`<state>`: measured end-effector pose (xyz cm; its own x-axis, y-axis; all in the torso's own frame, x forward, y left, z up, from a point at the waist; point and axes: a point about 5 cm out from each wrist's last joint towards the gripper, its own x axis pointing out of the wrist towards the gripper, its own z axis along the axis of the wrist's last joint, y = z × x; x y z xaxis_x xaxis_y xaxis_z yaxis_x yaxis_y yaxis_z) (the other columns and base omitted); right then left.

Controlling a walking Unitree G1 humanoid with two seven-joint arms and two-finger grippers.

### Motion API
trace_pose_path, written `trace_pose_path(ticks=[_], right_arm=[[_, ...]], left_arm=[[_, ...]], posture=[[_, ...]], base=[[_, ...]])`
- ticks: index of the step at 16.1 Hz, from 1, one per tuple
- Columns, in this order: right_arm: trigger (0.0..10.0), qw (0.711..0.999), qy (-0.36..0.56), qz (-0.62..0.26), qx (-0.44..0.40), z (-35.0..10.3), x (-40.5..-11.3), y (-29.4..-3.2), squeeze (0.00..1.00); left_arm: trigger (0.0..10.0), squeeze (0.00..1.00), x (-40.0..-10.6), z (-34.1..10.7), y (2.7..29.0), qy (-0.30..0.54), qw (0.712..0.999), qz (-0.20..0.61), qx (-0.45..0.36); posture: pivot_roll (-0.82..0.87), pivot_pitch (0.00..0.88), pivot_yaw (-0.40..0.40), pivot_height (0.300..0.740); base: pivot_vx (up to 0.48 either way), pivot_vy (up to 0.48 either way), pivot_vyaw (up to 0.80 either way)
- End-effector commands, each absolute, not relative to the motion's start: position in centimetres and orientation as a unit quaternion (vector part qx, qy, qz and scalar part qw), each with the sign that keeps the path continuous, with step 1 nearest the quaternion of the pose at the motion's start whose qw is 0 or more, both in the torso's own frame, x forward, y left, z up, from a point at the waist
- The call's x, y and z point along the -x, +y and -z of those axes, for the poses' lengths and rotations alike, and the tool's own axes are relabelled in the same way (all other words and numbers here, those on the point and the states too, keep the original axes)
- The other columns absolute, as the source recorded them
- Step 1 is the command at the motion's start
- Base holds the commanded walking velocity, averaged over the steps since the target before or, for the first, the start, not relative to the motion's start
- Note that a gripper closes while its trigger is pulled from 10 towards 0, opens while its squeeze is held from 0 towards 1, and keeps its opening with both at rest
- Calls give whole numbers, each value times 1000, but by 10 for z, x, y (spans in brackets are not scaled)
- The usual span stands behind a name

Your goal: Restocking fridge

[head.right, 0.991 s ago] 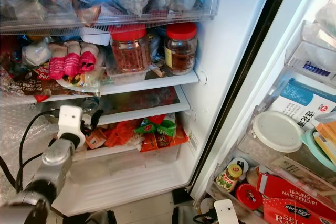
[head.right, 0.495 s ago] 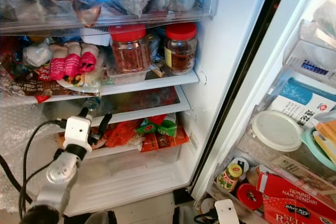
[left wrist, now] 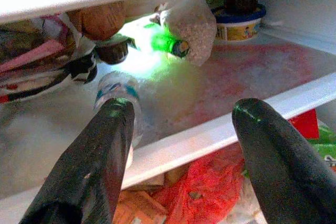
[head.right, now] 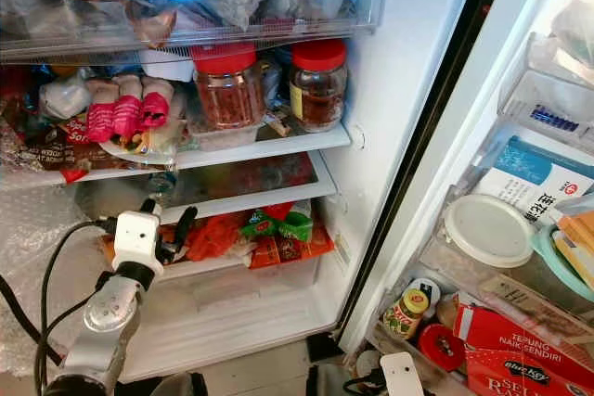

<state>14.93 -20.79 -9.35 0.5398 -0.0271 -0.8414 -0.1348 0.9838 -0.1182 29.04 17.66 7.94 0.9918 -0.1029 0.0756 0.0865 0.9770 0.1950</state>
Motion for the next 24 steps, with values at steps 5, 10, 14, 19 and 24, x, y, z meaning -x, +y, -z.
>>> trace_pose_path(ticks=[5,10,14,19,24], right_arm=[[10000,861,501,-51,75,101,-137,-193,0],[10000,862,500,-50,70,101,-137,-192,0],[10000,862,500,-48,67,101,-138,-192,0],[10000,862,500,-48,67,100,-139,-193,0],[10000,862,499,-52,68,100,-139,-193,0]], left_arm=[[10000,0,-289,-82,177,-38,994,52,-91],[10000,0,-289,-82,174,-35,993,62,-92],[10000,0,-289,-82,175,-33,994,55,-89],[10000,0,-288,-82,178,-30,995,46,-86],[10000,0,-286,-74,185,-6,997,27,-74]], posture=[[-104,0,7,634],[-107,0,11,634],[-105,0,10,634],[-102,0,6,634],[-98,0,3,634]], base=[[-292,0,0],[-302,0,0],[-302,0,0],[-303,0,0],[-303,0,0]])
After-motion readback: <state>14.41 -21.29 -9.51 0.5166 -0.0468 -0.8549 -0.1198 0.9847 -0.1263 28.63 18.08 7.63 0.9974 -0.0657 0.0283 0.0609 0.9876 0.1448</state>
